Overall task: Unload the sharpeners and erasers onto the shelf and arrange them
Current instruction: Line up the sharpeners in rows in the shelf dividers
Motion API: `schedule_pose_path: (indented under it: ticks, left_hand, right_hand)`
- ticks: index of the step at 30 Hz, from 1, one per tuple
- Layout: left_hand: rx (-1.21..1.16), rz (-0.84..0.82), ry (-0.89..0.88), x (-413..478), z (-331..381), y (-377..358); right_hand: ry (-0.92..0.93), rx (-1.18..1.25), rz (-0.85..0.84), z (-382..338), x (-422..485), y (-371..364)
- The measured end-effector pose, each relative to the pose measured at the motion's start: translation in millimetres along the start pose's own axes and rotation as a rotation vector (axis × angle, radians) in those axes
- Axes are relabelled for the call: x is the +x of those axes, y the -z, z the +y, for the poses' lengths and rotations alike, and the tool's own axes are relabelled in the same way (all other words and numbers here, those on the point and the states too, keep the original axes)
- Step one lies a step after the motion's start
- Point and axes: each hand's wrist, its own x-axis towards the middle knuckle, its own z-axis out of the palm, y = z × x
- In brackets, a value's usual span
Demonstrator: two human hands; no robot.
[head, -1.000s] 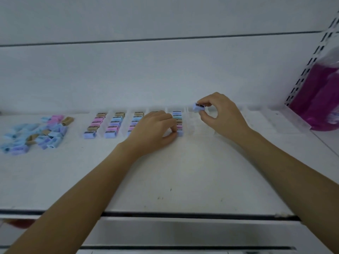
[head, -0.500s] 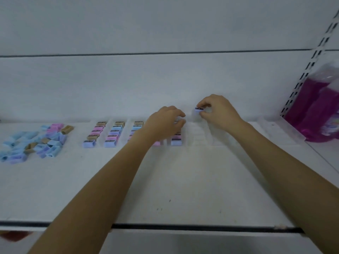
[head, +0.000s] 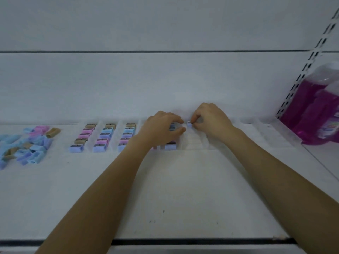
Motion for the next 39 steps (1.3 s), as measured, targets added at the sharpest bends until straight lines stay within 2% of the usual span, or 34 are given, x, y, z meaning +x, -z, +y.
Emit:
schedule_pose_path:
  ticks: [18,25,32,39]
  left_hand:
    - [0.006,0.001,0.034,-6.2,5.5,3.0]
    - [-0.001,0.050,0.036,-8.6,5.8,8.8]
    - [-0.021,0.149,0.089,-14.8,-4.5,20.4]
    - [-0.016,0.136,0.081,-21.1,-13.1,18.1]
  right_hand:
    - [-0.032,0.106,-0.006,-3.3,-5.7,-1.7]
    - [-0.035,0.125,0.052,1.5,-5.2,1.5]
    - [0.020,0.108,0.052,1.8,-9.2,-0.6]
    - [0.072,0.074,0.049,1.1,-9.8,-1.1]
